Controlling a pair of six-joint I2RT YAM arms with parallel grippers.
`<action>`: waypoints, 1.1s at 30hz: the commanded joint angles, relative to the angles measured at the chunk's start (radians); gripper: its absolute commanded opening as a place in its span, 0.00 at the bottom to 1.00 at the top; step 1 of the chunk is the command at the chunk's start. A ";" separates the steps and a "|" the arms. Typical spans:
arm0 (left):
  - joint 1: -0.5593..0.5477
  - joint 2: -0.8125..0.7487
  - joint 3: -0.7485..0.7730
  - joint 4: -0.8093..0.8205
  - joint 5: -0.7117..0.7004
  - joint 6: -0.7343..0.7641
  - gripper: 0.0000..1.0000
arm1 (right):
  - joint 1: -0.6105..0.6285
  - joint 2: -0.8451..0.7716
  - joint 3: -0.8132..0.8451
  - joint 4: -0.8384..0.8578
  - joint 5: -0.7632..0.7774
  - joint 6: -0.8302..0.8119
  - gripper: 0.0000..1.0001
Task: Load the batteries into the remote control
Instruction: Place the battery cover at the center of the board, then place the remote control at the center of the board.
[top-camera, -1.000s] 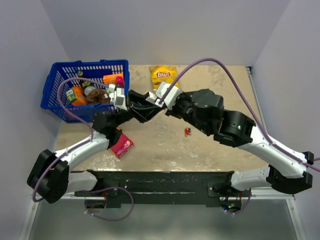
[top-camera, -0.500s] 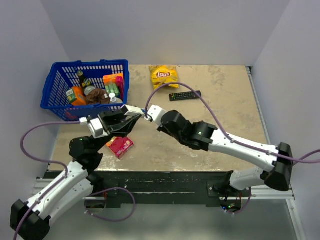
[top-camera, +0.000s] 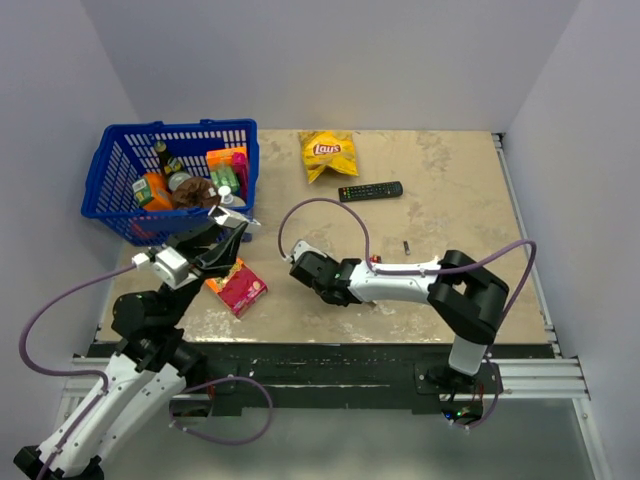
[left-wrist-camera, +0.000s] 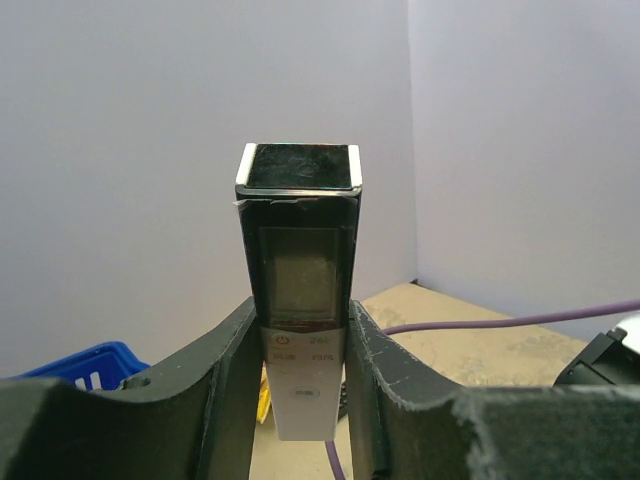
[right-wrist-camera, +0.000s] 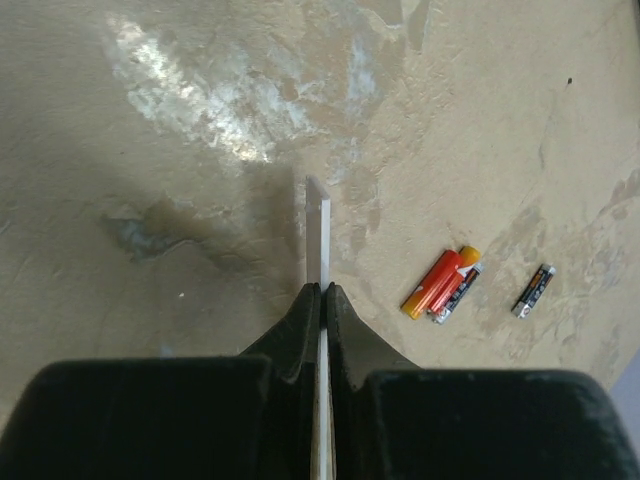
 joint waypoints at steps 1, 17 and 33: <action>-0.001 -0.040 0.024 -0.019 -0.064 0.036 0.00 | -0.015 0.017 -0.004 0.029 0.081 0.109 0.00; -0.003 -0.011 0.058 0.033 0.024 0.027 0.00 | -0.053 -0.277 -0.034 -0.032 -0.445 -0.025 0.65; -0.003 0.223 0.145 0.360 0.522 -0.208 0.00 | -0.228 -0.698 0.226 0.029 -1.132 -0.296 0.98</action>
